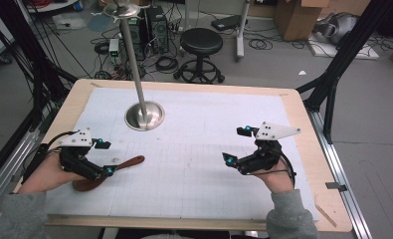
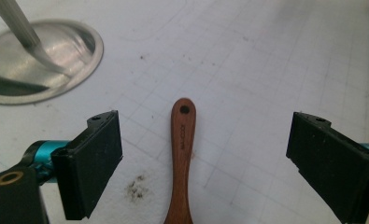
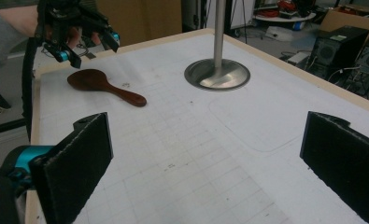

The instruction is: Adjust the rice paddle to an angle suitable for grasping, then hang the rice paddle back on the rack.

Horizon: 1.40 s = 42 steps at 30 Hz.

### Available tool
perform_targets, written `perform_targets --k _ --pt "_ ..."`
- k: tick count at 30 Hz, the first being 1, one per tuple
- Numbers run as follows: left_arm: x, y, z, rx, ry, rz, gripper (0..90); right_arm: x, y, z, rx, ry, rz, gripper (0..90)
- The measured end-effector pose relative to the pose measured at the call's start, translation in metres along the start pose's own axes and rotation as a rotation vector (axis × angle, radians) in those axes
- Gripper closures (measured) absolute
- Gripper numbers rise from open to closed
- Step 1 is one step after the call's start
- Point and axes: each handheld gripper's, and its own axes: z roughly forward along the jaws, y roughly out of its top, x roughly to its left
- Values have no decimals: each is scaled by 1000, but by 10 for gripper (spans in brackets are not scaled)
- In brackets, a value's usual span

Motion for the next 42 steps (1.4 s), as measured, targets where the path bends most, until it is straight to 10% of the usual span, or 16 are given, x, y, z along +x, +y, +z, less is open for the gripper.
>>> perform_targets --k 25,42 --pt "0 -7 16 135 -34 8 178 1 -1 -4 5 -2 0 12" --pt "6 -11 33 319 26 29 309 4 -6 -6 27 -7 2 13"
